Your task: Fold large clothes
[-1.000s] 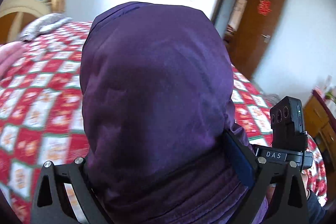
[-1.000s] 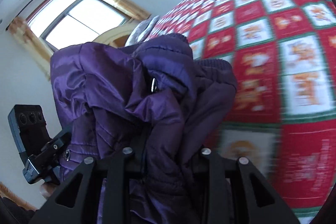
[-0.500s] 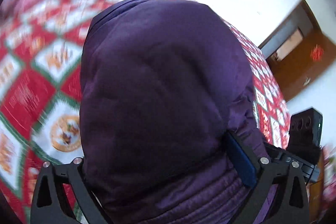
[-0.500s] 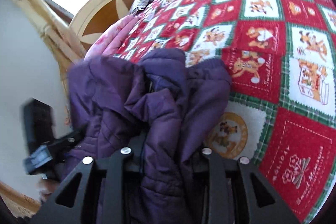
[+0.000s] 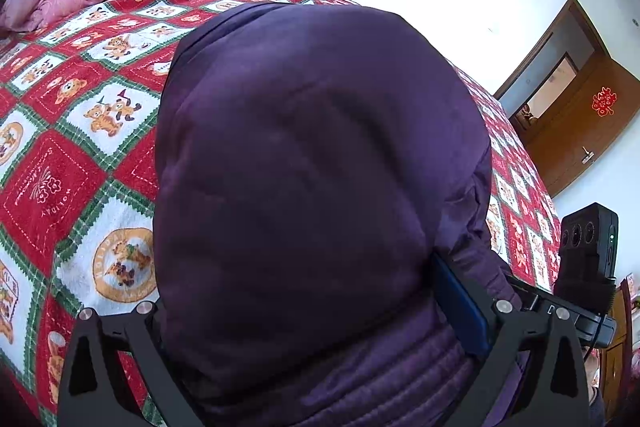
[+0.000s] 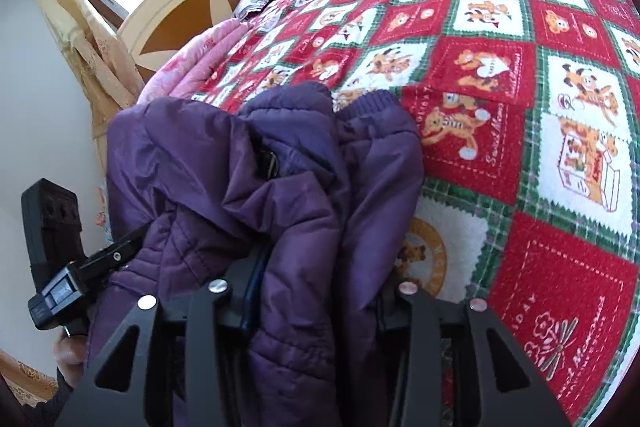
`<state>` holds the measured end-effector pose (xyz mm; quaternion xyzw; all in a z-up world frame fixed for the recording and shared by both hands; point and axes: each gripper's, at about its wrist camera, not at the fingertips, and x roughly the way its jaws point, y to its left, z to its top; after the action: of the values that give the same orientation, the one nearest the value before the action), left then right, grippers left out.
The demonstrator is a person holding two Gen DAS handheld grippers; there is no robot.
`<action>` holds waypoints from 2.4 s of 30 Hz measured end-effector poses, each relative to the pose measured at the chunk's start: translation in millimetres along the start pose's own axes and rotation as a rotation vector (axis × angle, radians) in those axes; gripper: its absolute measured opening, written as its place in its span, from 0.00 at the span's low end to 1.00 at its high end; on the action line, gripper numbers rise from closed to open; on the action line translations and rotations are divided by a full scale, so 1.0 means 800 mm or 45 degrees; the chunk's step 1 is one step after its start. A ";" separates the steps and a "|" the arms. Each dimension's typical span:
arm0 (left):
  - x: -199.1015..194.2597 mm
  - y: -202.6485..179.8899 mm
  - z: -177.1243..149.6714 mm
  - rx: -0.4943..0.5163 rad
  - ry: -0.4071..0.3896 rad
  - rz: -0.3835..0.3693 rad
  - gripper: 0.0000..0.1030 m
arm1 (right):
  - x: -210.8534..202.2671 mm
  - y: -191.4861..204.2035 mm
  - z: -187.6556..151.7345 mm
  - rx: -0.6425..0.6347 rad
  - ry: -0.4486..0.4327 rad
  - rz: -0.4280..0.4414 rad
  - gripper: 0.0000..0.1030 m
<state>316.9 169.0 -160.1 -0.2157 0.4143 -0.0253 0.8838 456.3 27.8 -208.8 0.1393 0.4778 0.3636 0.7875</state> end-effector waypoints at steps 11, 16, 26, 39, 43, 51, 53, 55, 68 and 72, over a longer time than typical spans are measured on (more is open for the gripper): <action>-0.021 0.018 0.011 0.046 0.007 0.088 0.99 | -0.001 0.013 0.006 -0.080 0.020 -0.138 0.50; -0.050 0.011 0.004 0.080 -0.057 0.173 0.99 | -0.017 0.013 0.007 -0.066 -0.030 -0.177 0.69; -0.108 -0.018 -0.004 0.281 -0.263 0.273 0.99 | -0.071 0.056 0.007 -0.144 -0.187 -0.231 0.71; -0.176 -0.038 -0.023 0.365 -0.414 0.299 0.99 | -0.138 0.093 -0.036 -0.184 -0.368 -0.311 0.72; -0.206 -0.045 -0.036 0.386 -0.475 0.289 0.99 | -0.163 0.116 -0.059 -0.225 -0.445 -0.323 0.81; -0.250 -0.057 -0.065 0.411 -0.545 0.248 0.99 | -0.191 0.149 -0.091 -0.297 -0.528 -0.325 0.85; -0.258 -0.059 -0.070 0.416 -0.557 0.242 0.99 | -0.196 0.155 -0.097 -0.308 -0.544 -0.320 0.86; -0.264 -0.062 -0.074 0.423 -0.567 0.240 0.99 | -0.200 0.160 -0.101 -0.325 -0.553 -0.324 0.86; -0.275 -0.062 -0.084 0.413 -0.584 0.209 0.99 | -0.208 0.172 -0.117 -0.351 -0.572 -0.322 0.87; -0.277 -0.063 -0.086 0.416 -0.589 0.204 0.99 | -0.208 0.173 -0.118 -0.353 -0.572 -0.320 0.87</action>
<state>127.2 147.8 -18.6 -0.0373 0.2079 0.0280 0.9770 268.5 -5.4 -69.6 0.0472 0.2505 0.2852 0.9240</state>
